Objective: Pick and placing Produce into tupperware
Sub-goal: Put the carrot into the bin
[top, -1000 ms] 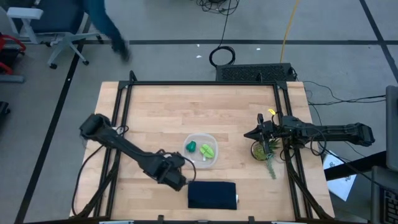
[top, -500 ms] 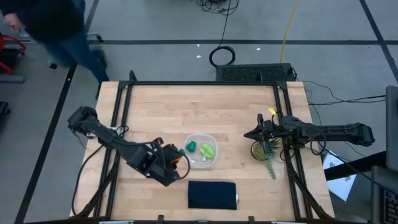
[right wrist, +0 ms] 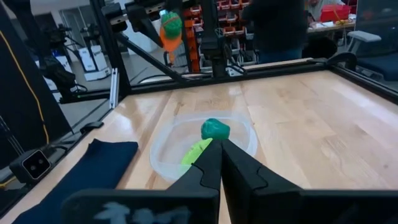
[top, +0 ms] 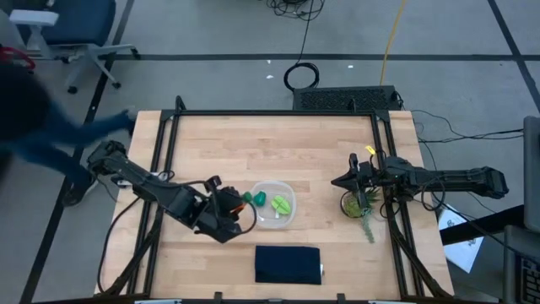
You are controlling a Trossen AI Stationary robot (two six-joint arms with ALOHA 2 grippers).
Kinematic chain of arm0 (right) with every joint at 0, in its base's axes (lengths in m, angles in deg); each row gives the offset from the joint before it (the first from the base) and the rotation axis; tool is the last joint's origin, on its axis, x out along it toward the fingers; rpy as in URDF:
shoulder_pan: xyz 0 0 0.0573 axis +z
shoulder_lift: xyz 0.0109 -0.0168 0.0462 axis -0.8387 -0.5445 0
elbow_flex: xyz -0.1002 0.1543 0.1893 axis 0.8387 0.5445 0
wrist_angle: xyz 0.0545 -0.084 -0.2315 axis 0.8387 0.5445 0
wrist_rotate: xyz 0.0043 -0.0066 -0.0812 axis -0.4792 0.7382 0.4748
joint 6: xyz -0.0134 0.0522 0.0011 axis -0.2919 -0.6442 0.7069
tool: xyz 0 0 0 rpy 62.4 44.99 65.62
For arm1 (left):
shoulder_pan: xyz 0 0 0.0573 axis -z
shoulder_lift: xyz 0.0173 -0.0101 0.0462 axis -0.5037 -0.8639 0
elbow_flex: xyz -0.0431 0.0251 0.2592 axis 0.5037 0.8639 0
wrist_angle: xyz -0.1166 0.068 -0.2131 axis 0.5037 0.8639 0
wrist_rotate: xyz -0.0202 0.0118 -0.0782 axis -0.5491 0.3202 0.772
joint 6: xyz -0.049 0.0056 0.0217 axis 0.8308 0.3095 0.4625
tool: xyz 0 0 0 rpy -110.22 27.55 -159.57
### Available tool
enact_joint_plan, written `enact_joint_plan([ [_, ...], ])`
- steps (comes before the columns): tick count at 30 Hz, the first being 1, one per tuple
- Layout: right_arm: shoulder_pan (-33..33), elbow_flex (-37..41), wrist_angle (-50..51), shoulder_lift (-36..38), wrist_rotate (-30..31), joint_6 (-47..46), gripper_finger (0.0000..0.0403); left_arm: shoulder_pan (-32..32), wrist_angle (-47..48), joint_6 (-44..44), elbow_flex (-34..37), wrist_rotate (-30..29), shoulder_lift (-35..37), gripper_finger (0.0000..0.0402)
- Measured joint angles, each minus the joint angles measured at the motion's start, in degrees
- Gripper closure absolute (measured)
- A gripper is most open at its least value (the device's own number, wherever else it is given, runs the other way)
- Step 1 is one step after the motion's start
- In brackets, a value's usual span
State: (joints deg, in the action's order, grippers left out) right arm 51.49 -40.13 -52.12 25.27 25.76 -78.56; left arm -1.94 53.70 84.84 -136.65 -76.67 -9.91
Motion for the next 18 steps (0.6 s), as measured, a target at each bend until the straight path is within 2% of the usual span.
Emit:
enact_joint_plan([
  [3, 0.00, 0.00, -0.44, 0.01, 0.00, 0.08, 0.0403, -0.85, -3.96, -3.90, 0.02, -2.52, -0.28, 0.0237],
  [13, 0.00, 0.00, -2.44, -0.01, 0.01, 4.04, 0.0403, -4.04, -16.76, -18.57, 0.28, -2.73, -0.23, 0.0237],
  [18, 0.00, 0.00, -2.35, 0.00, 0.01, 3.92, 0.0403, -7.65, -24.61, -24.70, 4.24, 0.93, -0.21, 0.0236],
])
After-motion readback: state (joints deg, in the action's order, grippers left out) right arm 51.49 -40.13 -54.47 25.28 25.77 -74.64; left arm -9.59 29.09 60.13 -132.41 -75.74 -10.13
